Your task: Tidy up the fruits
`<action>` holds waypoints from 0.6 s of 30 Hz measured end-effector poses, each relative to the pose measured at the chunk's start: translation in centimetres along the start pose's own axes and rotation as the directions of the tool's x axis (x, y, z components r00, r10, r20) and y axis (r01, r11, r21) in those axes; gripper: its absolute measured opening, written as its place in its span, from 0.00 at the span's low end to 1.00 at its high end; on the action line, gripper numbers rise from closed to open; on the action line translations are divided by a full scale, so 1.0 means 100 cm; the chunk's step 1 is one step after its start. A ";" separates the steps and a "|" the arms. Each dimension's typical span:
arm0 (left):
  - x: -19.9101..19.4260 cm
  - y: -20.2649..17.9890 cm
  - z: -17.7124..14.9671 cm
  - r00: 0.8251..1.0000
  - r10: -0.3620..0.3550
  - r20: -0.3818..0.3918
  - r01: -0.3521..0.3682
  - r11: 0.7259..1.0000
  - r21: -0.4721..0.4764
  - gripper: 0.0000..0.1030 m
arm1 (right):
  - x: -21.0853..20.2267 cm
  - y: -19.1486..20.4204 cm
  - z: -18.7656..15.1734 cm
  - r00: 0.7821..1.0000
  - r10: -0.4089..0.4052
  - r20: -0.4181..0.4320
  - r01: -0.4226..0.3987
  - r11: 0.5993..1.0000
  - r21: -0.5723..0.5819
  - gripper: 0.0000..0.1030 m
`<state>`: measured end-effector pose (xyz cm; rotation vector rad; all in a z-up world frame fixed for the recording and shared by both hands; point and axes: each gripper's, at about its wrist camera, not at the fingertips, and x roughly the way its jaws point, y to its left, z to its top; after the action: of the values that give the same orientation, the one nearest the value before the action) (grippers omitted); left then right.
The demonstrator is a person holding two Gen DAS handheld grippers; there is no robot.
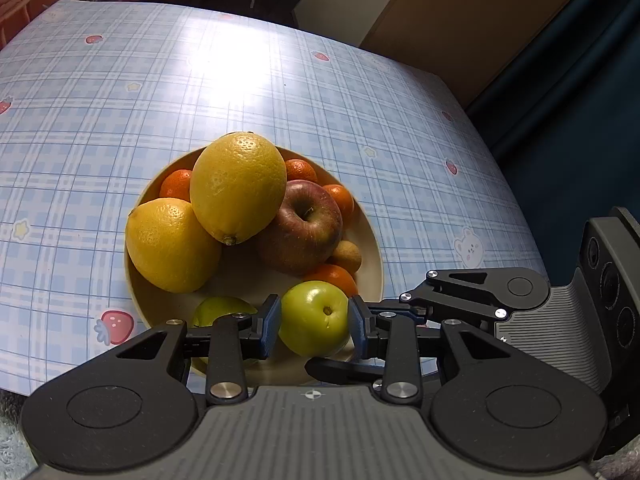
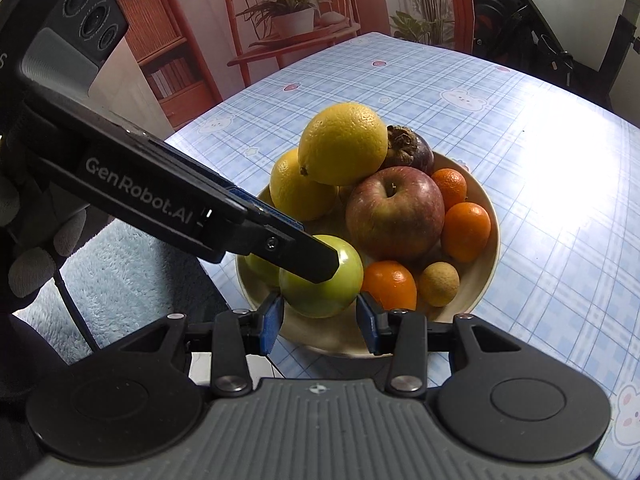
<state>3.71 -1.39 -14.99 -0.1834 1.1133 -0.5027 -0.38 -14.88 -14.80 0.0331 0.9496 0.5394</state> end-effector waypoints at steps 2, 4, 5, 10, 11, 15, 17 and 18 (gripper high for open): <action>0.000 0.001 0.000 1.000 -0.001 0.000 0.001 1.000 -0.003 0.36 | 0.001 0.000 0.000 1.000 0.004 0.001 -0.004 1.000 0.008 0.42; 0.000 0.002 0.000 1.000 -0.001 0.000 0.001 1.000 -0.007 0.36 | 0.002 -0.001 0.000 1.000 0.006 -0.002 -0.006 1.000 0.013 0.42; 0.000 0.002 0.000 1.000 -0.001 0.000 0.001 1.000 -0.007 0.36 | 0.002 0.000 0.000 1.000 0.005 -0.004 -0.005 1.000 0.012 0.42; -0.001 0.003 0.000 1.000 0.001 0.002 -0.001 1.000 -0.009 0.36 | 0.003 0.001 0.002 1.000 0.005 -0.010 -0.004 1.000 0.019 0.42; -0.001 0.003 0.000 1.000 0.001 0.003 -0.001 1.000 -0.008 0.36 | 0.004 0.001 0.002 1.000 0.005 -0.010 -0.005 1.000 0.018 0.42; -0.004 -0.002 0.000 1.000 0.011 0.017 -0.011 1.000 0.013 0.36 | 0.004 0.001 0.002 1.000 0.002 -0.010 -0.001 1.000 0.025 0.42; -0.006 -0.003 0.000 1.000 0.010 0.025 -0.011 1.000 0.018 0.36 | 0.004 0.001 0.002 1.000 0.001 -0.008 -0.001 1.000 0.030 0.42; -0.007 -0.003 0.000 0.999 0.014 0.031 -0.015 1.000 0.021 0.36 | 0.004 0.001 0.002 1.000 0.001 -0.008 -0.001 0.999 0.033 0.42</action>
<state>3.33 -1.32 -14.29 -0.1642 1.0784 -0.4971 -0.09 -14.55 -14.99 0.0609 0.9664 0.5251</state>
